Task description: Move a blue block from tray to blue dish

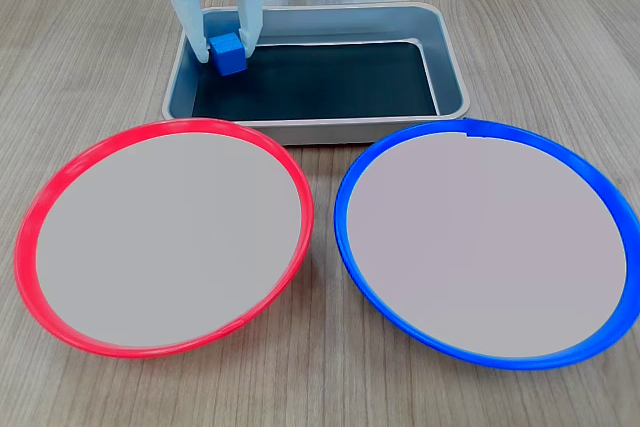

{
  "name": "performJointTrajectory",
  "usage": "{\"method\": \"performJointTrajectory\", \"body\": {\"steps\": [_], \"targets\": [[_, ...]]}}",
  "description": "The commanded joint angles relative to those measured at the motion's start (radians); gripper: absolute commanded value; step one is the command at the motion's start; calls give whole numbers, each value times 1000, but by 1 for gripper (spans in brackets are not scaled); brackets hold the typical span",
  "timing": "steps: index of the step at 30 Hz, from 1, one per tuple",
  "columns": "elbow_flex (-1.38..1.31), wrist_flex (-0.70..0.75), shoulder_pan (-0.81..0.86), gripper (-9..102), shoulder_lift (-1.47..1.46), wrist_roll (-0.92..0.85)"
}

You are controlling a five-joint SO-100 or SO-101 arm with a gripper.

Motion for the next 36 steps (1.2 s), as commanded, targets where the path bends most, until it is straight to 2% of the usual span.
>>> {"method": "performJointTrajectory", "body": {"steps": [1,11,15,20,21,25,29,33,34,36], "targets": [[3,-11,-3,12,3,-5],[46,-15,-8,0,49,41],[41,21,-81,0,89,181],[12,78,-284,0,156,545],[-5,83,-370,0,183,724],[-80,35,-489,0,212,1106],[-206,-40,-531,0,202,1402],[-290,-218,-537,0,146,1629],[-295,-341,-543,0,109,1700],[-301,-426,-560,0,57,1724]]}}
